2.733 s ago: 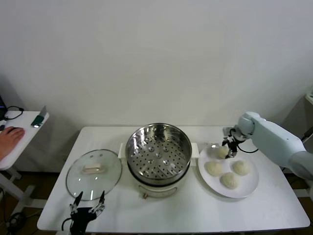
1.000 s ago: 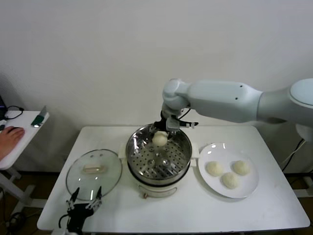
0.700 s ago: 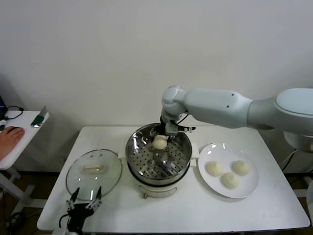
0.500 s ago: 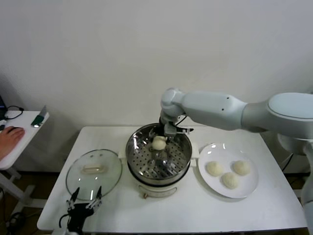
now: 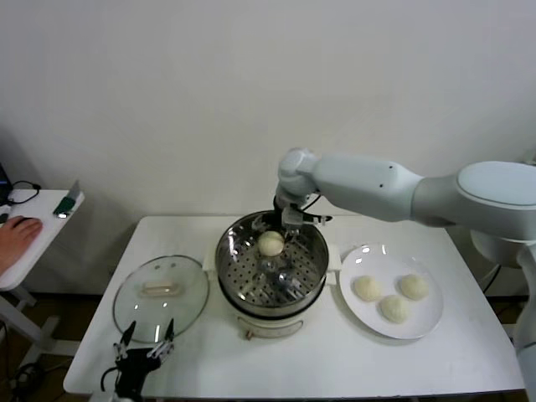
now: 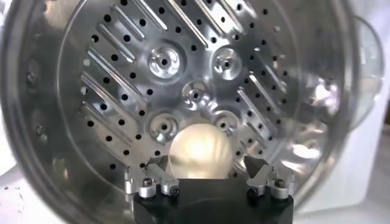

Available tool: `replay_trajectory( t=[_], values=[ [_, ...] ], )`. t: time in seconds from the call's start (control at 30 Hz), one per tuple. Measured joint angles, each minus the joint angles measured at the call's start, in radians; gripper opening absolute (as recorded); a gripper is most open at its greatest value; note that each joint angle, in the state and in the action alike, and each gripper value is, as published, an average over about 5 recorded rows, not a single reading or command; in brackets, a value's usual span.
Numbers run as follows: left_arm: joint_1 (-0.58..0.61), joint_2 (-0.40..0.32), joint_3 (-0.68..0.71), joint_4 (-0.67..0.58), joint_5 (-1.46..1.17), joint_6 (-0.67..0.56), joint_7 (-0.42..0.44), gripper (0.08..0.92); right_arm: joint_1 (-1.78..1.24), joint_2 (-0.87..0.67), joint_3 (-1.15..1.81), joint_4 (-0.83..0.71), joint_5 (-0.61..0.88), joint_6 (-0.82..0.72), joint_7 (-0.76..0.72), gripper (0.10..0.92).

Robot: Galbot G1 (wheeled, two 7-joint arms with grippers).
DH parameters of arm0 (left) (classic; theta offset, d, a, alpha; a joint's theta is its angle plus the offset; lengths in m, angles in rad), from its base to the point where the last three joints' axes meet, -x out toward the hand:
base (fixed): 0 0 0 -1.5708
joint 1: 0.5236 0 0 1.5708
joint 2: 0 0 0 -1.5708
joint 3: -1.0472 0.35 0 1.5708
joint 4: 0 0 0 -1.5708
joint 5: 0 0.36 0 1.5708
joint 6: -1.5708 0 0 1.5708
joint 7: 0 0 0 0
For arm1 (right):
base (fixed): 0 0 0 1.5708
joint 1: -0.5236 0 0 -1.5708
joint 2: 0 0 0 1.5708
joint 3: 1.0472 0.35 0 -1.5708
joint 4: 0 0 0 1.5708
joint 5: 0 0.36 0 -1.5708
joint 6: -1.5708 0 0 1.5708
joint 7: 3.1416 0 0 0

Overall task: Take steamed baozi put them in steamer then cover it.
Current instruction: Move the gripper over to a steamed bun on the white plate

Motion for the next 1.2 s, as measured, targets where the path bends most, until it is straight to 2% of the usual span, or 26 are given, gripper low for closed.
replay_trajectory(
  t=[0.3,0.53,0.83,1.2],
  values=[
    [-0.004,0.0,0.001,0.002,0.0,-0.002,0.0,0.823,0.201,-0.149,-0.17,0.088,0.438,-0.201,-0.115,0.823],
    [-0.016,0.003,0.003,0.009,0.003,-0.005,0.0,0.823,0.286,-0.326,-0.291,0.167,0.64,-0.411,-0.157,0.823],
    [-0.024,0.005,-0.001,0.012,0.003,-0.005,0.001,0.823,0.261,-0.496,-0.345,0.242,0.718,-0.628,-0.14,0.823],
    [-0.02,0.003,-0.01,0.015,0.002,-0.009,0.0,0.823,0.057,-0.555,-0.255,0.213,0.645,-0.775,-0.098,0.823]
  ],
)
